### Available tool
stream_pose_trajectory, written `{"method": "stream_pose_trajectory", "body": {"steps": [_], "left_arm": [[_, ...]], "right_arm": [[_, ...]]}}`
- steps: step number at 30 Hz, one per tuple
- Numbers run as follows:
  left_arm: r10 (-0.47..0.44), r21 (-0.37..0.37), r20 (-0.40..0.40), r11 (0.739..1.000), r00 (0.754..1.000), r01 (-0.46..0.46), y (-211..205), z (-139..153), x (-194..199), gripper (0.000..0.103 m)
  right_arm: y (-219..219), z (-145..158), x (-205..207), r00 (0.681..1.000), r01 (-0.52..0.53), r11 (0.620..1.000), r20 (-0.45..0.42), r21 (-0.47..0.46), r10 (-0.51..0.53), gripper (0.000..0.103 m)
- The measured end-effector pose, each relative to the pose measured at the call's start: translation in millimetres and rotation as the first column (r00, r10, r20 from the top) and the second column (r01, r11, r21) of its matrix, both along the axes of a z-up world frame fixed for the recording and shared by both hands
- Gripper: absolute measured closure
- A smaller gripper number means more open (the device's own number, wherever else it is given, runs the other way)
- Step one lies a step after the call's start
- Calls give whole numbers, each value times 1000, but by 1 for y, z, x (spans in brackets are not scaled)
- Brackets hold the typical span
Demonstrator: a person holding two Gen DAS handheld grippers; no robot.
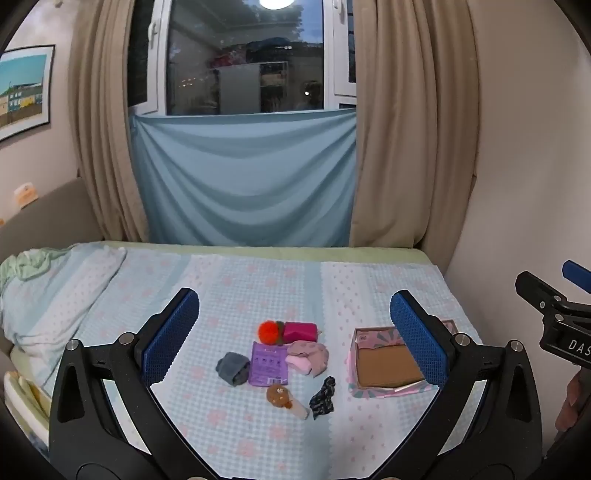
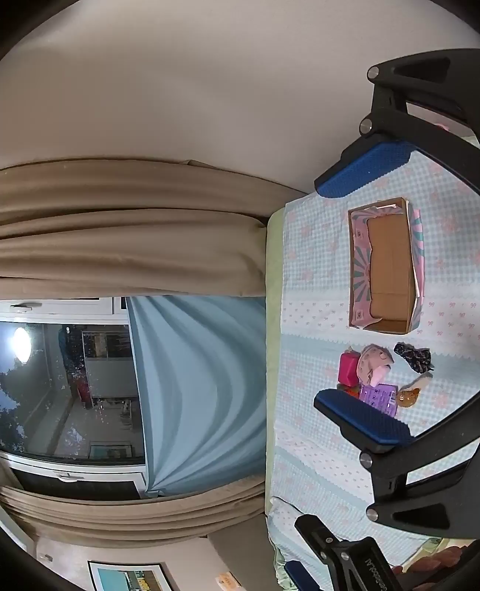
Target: Organize soft objects
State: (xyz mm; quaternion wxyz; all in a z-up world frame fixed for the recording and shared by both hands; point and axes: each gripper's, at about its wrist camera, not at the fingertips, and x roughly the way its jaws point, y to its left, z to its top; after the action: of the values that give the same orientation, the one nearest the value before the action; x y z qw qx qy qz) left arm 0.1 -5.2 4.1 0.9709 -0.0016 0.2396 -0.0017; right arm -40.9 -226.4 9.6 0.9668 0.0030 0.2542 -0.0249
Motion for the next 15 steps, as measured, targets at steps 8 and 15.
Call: {"method": "stream_pose_trajectory", "body": {"steps": [8,15], "left_arm": [[-9,-11,-11,1000,1000,9,-3,-3,6,0],[-14,-13,-10,1000,1000,14,-4,-2,8,0]], "right_arm": [[1,1,12,1000,1,1000,-1,2,-1,0],[1,1,12,1000,6,1000,-1,2,-6,0]]}}
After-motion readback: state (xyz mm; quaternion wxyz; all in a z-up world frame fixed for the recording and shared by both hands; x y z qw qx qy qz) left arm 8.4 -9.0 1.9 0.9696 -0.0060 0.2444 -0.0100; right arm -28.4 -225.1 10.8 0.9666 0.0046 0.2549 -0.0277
